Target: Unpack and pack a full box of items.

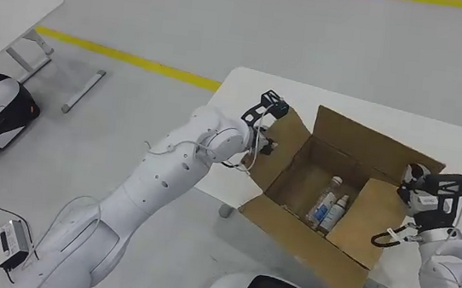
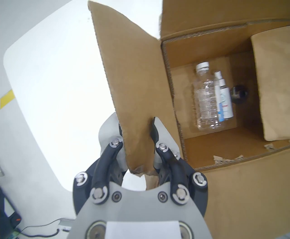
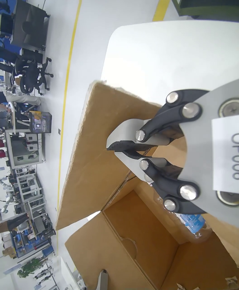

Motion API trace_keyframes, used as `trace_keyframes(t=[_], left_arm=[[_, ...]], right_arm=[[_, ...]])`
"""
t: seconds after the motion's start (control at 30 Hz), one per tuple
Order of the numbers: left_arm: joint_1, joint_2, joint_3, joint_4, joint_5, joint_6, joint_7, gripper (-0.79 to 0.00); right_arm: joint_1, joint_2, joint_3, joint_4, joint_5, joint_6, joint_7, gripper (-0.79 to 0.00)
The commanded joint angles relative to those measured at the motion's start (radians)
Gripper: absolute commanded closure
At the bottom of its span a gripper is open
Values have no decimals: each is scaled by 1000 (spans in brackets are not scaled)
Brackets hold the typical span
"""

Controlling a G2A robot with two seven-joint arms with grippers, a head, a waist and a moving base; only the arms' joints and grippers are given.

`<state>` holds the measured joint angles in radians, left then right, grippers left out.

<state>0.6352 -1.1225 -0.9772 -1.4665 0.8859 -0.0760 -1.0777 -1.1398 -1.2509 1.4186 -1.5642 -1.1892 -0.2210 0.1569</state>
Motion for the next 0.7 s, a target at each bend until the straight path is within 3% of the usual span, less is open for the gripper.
trace_keyframes(t=[0.0, 0.2, 0.4, 0.53, 0.67], left_arm=[[0, -1, 5, 17, 18, 4, 2, -785], [5, -6, 29, 72, 88, 23, -1, -785], [12, -14, 26, 114, 49, 32, 14, -785], [16, -14, 20, 104, 66, 29, 26, -785], [26, -13, -6, 54, 31, 36, 40, -785]], right_arm=[[1, 1, 15, 5, 15, 8, -1, 0], [38, -1, 31, 57, 68, 41, 13, 0], [99, -7, -6, 129, 100, 24, 50, 0], [122, -10, -21, 158, 111, 21, 60, 0], [81, -6, 4, 93, 117, 22, -7, 0]])
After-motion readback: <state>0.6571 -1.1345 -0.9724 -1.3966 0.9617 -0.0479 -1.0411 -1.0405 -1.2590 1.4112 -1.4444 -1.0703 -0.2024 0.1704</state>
